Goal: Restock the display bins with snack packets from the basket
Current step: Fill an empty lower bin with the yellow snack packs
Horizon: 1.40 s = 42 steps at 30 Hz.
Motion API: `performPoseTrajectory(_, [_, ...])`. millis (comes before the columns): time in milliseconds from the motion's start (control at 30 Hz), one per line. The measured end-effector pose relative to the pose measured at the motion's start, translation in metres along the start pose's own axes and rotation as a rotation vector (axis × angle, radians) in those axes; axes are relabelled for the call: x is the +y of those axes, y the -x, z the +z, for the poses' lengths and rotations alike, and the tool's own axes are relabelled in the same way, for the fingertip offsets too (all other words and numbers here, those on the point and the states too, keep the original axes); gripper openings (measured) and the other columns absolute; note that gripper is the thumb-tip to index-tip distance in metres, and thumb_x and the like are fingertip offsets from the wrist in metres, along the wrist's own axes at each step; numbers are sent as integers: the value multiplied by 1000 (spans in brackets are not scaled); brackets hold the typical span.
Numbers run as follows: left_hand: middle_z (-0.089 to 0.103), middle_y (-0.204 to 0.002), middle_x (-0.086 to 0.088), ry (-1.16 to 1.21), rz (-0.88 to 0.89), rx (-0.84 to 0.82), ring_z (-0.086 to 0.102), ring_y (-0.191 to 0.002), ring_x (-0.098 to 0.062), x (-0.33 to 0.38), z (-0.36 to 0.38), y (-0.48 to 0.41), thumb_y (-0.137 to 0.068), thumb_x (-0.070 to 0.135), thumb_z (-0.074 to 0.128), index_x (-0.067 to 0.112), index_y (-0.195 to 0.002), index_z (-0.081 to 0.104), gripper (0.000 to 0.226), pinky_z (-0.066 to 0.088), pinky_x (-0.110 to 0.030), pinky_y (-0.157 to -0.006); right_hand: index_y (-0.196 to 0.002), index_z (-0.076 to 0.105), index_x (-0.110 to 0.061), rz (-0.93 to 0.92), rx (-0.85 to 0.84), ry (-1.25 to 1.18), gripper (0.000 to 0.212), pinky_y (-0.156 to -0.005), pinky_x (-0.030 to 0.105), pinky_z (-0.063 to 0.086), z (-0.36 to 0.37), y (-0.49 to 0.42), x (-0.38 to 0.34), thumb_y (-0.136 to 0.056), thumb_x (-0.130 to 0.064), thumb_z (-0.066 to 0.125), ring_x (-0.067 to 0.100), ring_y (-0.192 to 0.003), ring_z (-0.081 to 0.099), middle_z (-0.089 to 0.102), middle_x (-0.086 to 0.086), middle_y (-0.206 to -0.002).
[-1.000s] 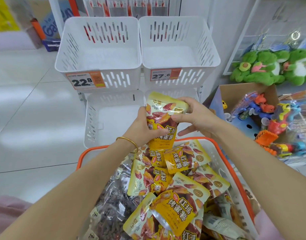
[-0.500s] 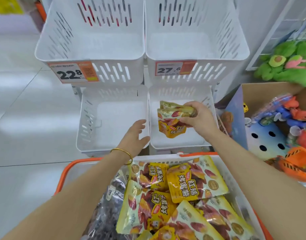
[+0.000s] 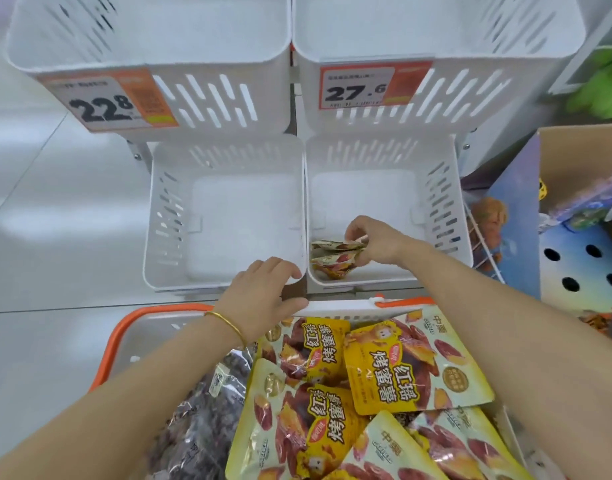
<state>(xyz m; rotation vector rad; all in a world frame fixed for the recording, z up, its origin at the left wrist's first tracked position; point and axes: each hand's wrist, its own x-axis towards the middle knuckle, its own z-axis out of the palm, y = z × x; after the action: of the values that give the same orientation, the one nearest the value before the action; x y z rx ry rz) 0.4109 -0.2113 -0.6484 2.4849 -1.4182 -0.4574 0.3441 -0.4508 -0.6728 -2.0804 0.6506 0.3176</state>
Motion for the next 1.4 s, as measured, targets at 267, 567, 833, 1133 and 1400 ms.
performPoseTrajectory(267, [54, -123, 5, -47, 69, 56, 47, -114, -18, -2, 2, -2, -75, 72, 30, 22, -120, 53, 72, 36, -32, -90, -144, 36, -19, 38, -171, 258, 70, -99, 25, 30, 4, 15, -11, -80, 2, 55, 20, -133, 34, 35, 4, -148])
performPoseTrajectory(567, [59, -81, -1, -141, 247, 276, 56, -78, -27, 20, -8, 21, -77, 43, 56, 18, -77, 61, 26, 41, -34, -66, -121, 57, -12, -54, 410, 108, 38, -95, 30, 39, -30, 105, -16, -84, -2, 54, 22, -115, 52, 58, 7, -123])
performPoseTrajectory(833, [46, -118, -11, -347, -220, 72, 49, -110, -31, 48, 5, 63, -90, 36, 57, 9, -117, 45, 41, 42, -37, -87, -87, 49, -12, 415, 224, 370, 41, -69, 33, 46, 10, 194, 2, -81, -50, 65, 23, -79, 54, 53, 1, -77])
performPoseTrajectory(1133, [52, -116, -19, 437, -499, 254, 51, -92, -27, 60, -16, 65, -80, 5, 68, -1, -115, 54, 38, 36, -25, -76, -83, 57, -9, 109, 324, -91, 17, -56, 30, 44, 9, 219, -19, -78, -10, 73, 20, -66, 55, 54, 4, -71])
performPoseTrajectory(1400, [47, -50, 2, 386, -259, 306, 41, -47, -11, 59, -82, 60, -85, 14, 61, 13, -54, 54, 32, 33, -25, -54, -84, 70, -14, -186, 346, -135, 15, -57, 13, 48, -17, 234, -64, -73, -11, 80, 3, -62, 61, 67, -1, -73])
